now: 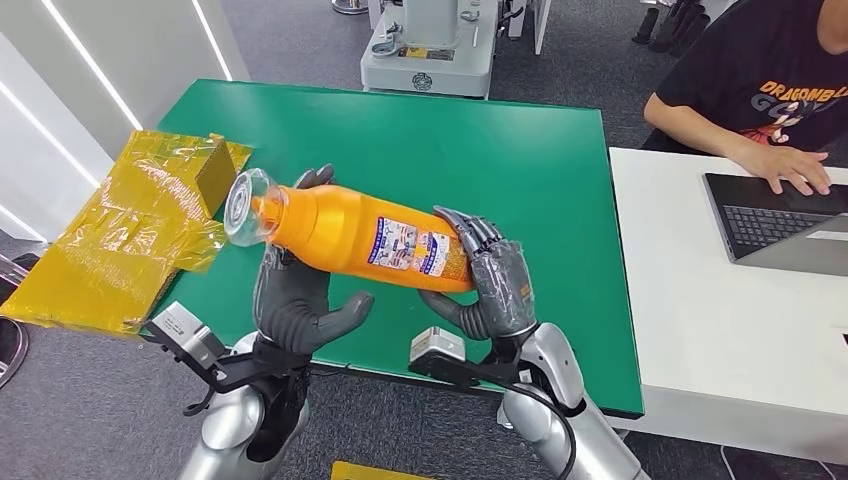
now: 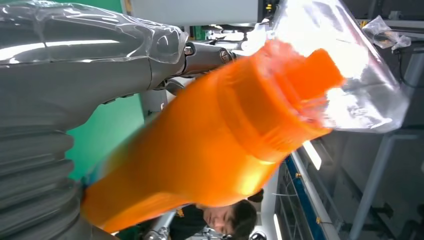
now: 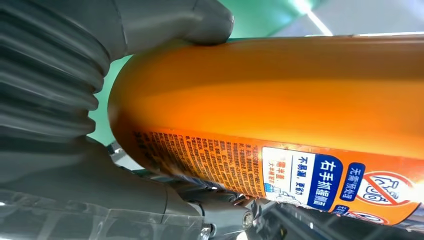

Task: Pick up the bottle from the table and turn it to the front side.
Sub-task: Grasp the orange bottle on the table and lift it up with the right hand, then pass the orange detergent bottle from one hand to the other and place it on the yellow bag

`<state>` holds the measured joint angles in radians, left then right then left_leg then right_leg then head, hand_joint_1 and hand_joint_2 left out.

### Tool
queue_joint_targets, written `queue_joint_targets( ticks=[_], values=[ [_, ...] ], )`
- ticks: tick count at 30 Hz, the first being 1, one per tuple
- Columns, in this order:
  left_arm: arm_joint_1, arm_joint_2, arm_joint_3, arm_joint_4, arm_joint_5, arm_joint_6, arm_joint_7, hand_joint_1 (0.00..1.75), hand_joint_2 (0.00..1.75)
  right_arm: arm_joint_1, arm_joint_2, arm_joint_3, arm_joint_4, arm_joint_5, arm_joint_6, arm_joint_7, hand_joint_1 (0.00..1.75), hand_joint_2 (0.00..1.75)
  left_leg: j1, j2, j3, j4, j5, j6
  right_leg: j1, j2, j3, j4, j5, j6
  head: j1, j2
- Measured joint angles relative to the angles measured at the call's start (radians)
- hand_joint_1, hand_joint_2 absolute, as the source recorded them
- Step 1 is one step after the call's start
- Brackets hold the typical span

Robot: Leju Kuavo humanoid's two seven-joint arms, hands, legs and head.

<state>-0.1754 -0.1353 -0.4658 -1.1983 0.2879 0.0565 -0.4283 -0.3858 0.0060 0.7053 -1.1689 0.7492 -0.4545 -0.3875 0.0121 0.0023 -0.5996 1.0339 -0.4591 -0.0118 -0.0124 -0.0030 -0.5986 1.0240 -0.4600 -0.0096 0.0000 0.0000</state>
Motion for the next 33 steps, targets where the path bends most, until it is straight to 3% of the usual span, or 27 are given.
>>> queue_joint_targets(
  ticks=[22, 31, 33],
  values=[
    [0.021, 0.02, 0.026, -0.036, -0.035, 0.086, 0.009, 0.0, 1.75, -0.006, -0.034, 0.029, 0.005, -0.021, 0.255, 0.002, 1.75, 1.75, 0.0, 0.0, 0.0, 0.0, 0.0, 0.0, 0.0, 0.0, 0.0, 0.0, 0.0, 0.0, 0.0, 0.0],
    [0.034, 0.032, 0.03, -0.049, -0.045, 0.104, 0.012, 0.0, 1.75, -0.003, -0.057, 0.038, 0.002, -0.019, 0.289, 0.02, 1.75, 1.75, 0.0, 0.0, 0.0, 0.0, 0.0, 0.0, 0.0, 0.0, 0.0, 0.0, 0.0, 0.0, 0.0, 0.0],
    [0.034, 0.032, 0.03, -0.049, -0.047, 0.107, 0.012, 0.85, 1.75, -0.001, -0.062, 0.038, -0.001, -0.019, 0.29, 0.022, 1.75, 1.75, 0.0, 0.0, 0.0, 0.0, 0.0, 0.0, 0.0, 0.0, 0.0, 0.0, 0.0, 0.0, 0.0, 0.0]
  ],
)
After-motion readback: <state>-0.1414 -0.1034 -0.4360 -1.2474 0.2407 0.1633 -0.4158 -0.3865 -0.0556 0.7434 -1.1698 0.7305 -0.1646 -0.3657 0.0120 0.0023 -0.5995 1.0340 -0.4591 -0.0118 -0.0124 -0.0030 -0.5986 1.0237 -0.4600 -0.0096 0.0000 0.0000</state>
